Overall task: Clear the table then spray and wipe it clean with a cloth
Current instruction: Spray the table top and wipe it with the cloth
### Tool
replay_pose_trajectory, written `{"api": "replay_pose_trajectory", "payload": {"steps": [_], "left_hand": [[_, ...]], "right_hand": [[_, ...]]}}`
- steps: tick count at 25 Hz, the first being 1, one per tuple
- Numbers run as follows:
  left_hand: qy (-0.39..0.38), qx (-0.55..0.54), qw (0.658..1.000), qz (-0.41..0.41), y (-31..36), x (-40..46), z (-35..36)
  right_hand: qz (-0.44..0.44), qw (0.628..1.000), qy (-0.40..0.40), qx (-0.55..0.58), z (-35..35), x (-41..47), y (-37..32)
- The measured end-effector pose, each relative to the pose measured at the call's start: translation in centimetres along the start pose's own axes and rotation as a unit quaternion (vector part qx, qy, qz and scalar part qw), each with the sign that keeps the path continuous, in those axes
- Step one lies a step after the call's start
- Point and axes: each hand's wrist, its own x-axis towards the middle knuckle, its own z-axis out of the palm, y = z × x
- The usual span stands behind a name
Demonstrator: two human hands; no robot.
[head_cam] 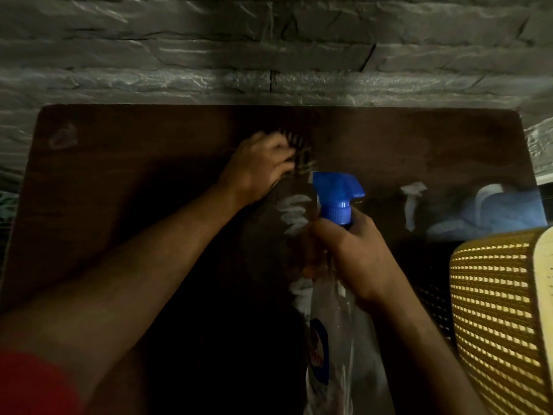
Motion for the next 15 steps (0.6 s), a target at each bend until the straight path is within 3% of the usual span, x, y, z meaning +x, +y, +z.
{"api": "replay_pose_trajectory", "payload": {"steps": [2,5,10,15], "left_hand": [[0.024,0.008,1.000,-0.012,-2.5,-1.8,-0.8],[0.064,0.015,0.984,-0.168,-3.7,2.3,-1.6],[0.049,-0.043,0.996,-0.054,-1.6,1.4,0.3],[0.057,-0.043,0.994,-0.080,-1.4,1.5,-0.2]], "right_hand": [[-0.003,1.000,0.008,-0.004,-0.2,-0.6,0.5],[-0.003,1.000,0.023,-0.013,0.0,-1.2,1.1],[0.057,0.998,0.009,-0.016,0.7,-1.6,2.7],[0.077,0.996,0.010,-0.053,1.1,-1.8,4.2]]}}
